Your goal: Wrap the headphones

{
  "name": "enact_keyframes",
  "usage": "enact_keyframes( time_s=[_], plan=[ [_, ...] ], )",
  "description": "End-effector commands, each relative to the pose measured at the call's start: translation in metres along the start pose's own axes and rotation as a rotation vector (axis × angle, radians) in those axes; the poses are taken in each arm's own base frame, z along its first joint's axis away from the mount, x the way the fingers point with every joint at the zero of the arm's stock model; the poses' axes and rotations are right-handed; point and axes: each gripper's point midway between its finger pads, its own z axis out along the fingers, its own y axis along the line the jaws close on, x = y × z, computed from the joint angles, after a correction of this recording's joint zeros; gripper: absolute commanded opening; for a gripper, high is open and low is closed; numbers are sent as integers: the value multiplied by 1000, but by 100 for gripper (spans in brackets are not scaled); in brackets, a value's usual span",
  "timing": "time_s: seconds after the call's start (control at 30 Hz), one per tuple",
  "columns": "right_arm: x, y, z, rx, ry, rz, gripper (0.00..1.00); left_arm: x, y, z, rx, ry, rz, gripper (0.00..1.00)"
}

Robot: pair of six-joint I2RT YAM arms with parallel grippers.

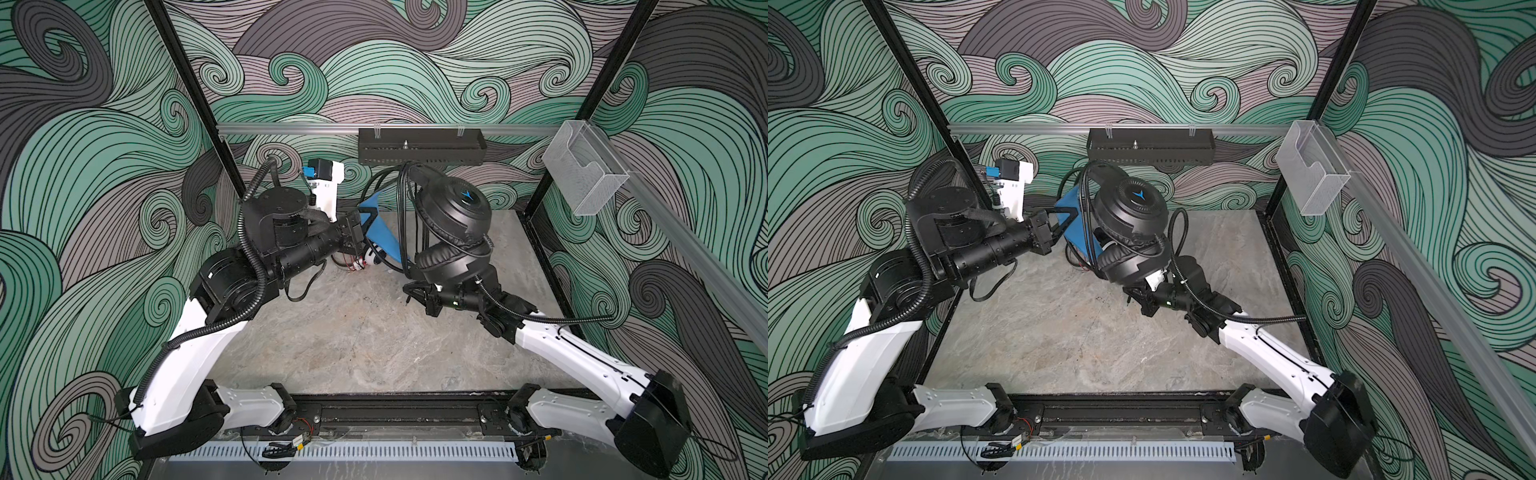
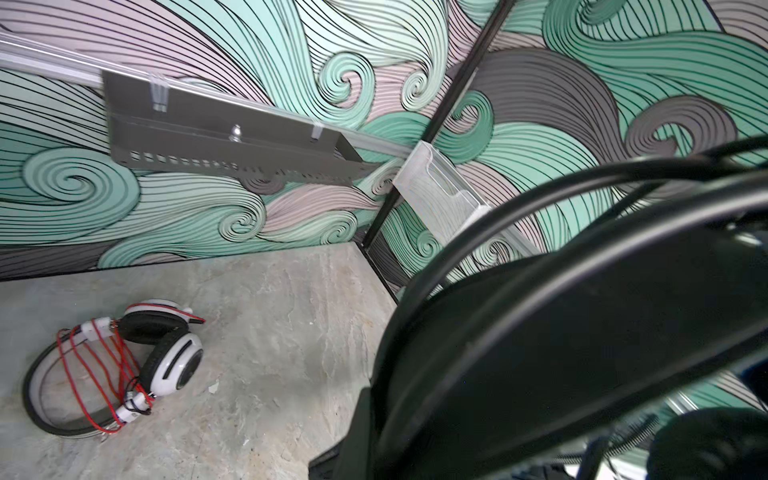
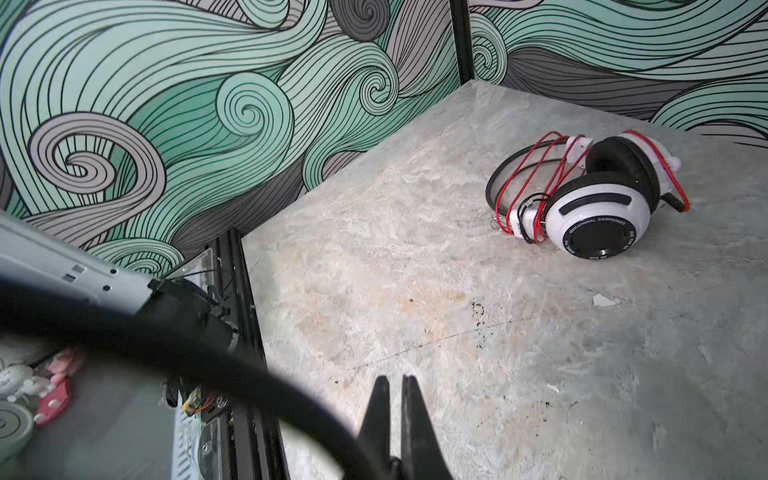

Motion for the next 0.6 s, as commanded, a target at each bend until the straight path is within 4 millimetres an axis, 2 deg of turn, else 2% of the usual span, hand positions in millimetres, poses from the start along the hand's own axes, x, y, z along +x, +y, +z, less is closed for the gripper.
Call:
enact_keyframes(
  time_s=[0.0, 0.3, 0.47, 0.57],
  plan=[
    [26, 2, -8, 42, 85, -19, 0, -57, 6, -22, -53, -249, -114, 0],
    [54, 22, -22, 74, 183, -97, 0, -67, 65, -8, -281, -352, -191, 0],
    [69, 26, -29, 137, 287, -177, 0, -61, 97, 6, -377, -358, -207, 0],
    [76, 32, -33, 164, 356, -252, 0, -50, 119, 16, -463, -343, -193, 0]
  ],
)
